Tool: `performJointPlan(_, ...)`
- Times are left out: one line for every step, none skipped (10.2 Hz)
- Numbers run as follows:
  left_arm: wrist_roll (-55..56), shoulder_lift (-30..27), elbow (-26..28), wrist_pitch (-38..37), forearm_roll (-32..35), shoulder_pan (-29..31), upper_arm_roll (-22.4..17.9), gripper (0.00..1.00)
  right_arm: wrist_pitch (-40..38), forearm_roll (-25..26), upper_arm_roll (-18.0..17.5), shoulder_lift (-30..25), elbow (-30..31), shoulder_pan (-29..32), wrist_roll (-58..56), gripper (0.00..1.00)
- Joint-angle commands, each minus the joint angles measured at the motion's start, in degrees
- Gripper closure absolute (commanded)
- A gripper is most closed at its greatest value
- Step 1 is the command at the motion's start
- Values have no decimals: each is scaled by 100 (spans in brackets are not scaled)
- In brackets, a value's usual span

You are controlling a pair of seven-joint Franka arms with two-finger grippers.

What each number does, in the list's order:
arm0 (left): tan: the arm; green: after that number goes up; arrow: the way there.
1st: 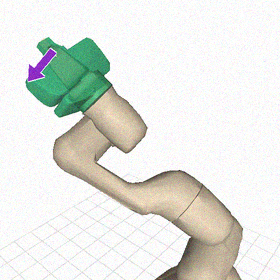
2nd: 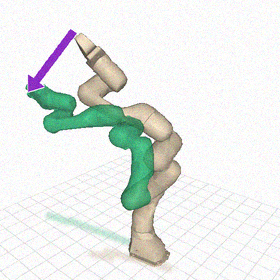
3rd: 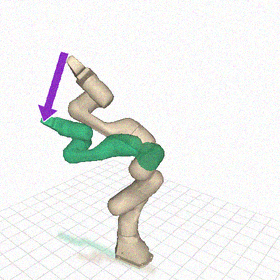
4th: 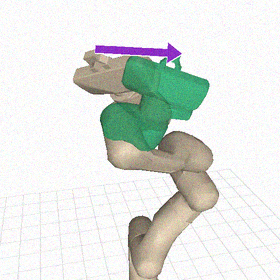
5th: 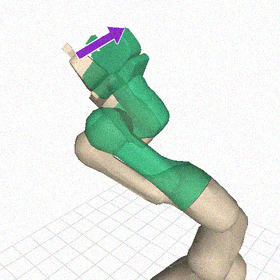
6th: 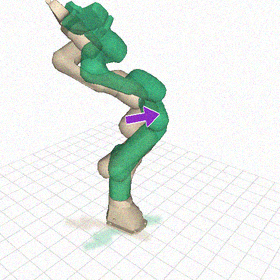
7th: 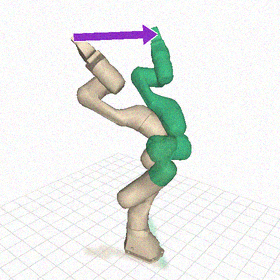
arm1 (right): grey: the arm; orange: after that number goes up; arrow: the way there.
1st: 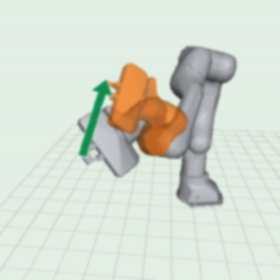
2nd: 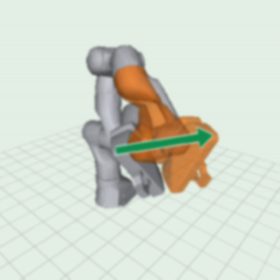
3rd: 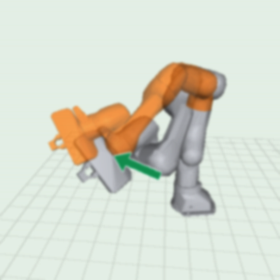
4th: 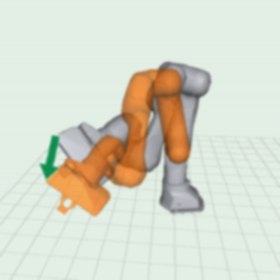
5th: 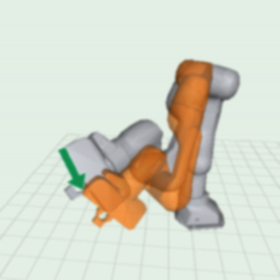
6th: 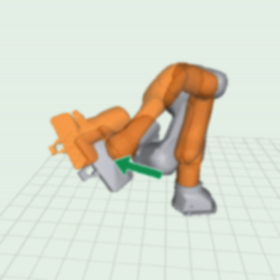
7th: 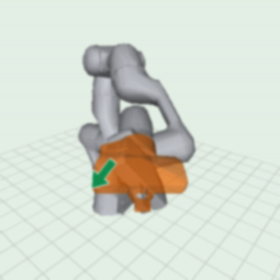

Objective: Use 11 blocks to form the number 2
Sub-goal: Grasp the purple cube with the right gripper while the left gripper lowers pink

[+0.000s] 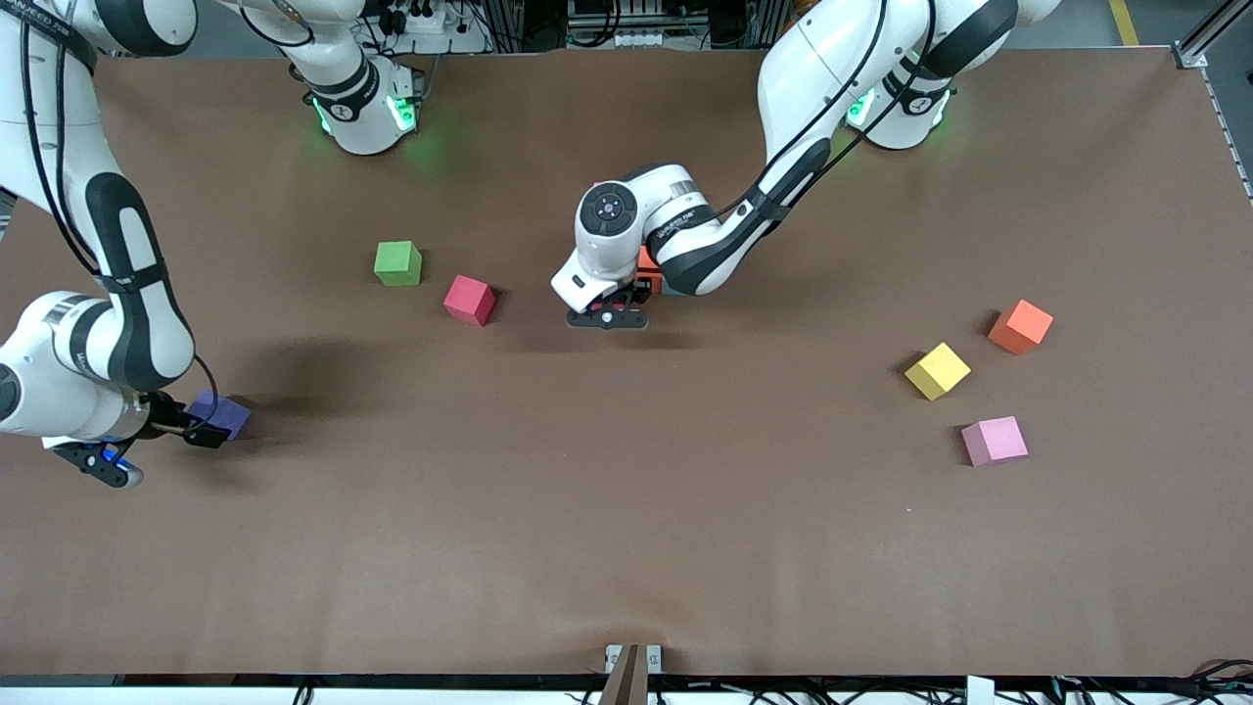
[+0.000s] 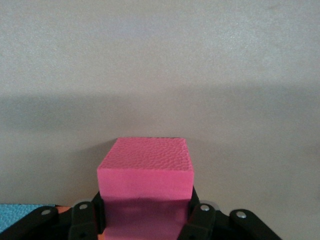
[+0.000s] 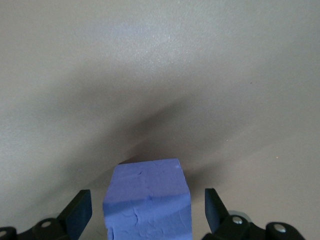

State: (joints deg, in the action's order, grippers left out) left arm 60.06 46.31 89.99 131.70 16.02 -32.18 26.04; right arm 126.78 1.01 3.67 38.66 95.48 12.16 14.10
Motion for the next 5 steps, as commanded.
performJointPlan(76,71,-122,-83,-3,-130,-46,46,-4,-4,-95,150,-56,84,-56,0)
performJointPlan(85,79,-113,-83,-3,-139,-46,46,-21,-4,-95,150,-38,76,-56,0)
performJointPlan(76,79,-113,-83,6,-130,-46,45,-13,-4,-95,150,6,67,-56,2)
performJointPlan(76,79,-95,-83,6,-130,-46,39,-13,-4,-95,150,41,67,-65,10)
performJointPlan(76,79,-87,-83,6,-130,-55,26,-13,-4,-95,150,41,67,-57,20)
